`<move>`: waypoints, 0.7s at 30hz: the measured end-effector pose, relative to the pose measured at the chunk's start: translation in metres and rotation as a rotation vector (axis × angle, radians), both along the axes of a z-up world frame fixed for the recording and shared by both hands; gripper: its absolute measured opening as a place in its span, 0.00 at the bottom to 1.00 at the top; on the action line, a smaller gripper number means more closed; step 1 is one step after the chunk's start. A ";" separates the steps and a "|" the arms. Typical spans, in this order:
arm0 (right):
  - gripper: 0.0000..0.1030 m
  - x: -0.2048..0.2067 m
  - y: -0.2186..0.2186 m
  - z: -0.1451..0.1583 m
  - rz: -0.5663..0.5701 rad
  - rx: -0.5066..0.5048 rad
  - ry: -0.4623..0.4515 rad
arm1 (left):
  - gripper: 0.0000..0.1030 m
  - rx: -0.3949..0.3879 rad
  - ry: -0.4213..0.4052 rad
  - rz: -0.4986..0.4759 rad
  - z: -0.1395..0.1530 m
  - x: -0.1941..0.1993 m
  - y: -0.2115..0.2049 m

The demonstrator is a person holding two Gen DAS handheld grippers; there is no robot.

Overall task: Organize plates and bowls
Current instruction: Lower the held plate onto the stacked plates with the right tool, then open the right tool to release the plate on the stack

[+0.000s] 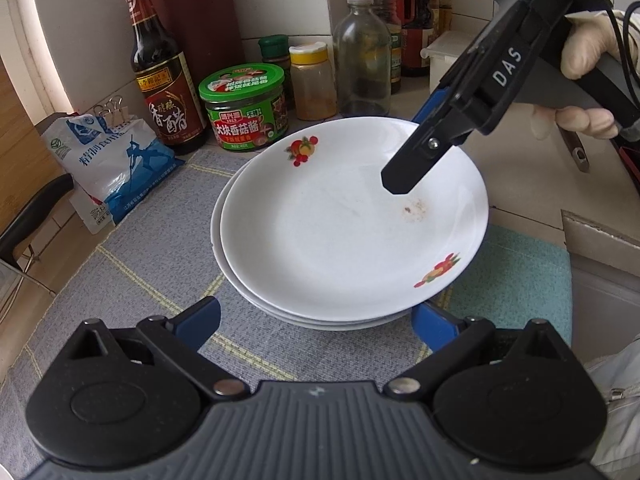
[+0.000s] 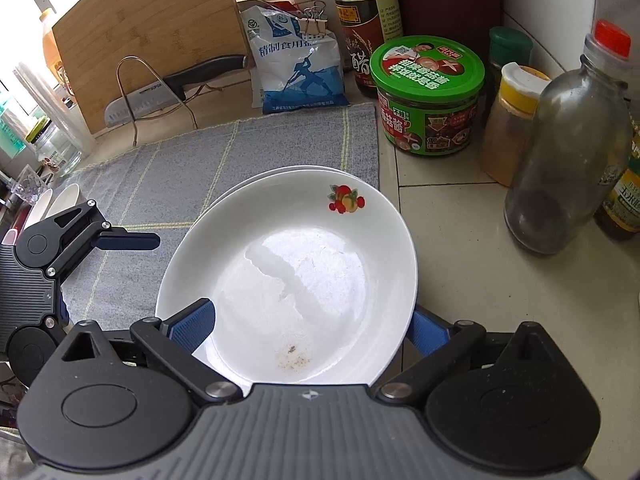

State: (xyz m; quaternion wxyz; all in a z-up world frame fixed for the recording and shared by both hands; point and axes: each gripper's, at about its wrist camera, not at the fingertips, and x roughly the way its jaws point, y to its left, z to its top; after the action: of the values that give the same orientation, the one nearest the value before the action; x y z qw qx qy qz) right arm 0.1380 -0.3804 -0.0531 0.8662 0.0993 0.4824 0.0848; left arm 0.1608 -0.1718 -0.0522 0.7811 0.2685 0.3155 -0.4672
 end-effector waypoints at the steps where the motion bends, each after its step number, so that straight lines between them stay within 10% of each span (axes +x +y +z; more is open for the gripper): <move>1: 0.99 -0.002 -0.002 -0.001 -0.008 0.010 -0.005 | 0.98 -0.002 -0.002 0.005 0.000 0.000 0.001; 14: 1.00 -0.027 0.024 0.018 0.018 -0.127 -0.244 | 0.98 -0.112 0.033 0.232 0.017 -0.017 0.028; 21: 1.00 -0.031 0.067 0.013 0.095 -0.359 -0.352 | 0.99 -0.187 0.009 0.401 0.031 -0.031 0.059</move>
State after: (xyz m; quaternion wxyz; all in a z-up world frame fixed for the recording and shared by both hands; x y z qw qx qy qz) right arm 0.1074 -0.3138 -0.0404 0.9356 -0.0952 0.3357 0.0541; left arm 0.1294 -0.1129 -0.0214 0.8783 0.1245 0.3214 -0.3312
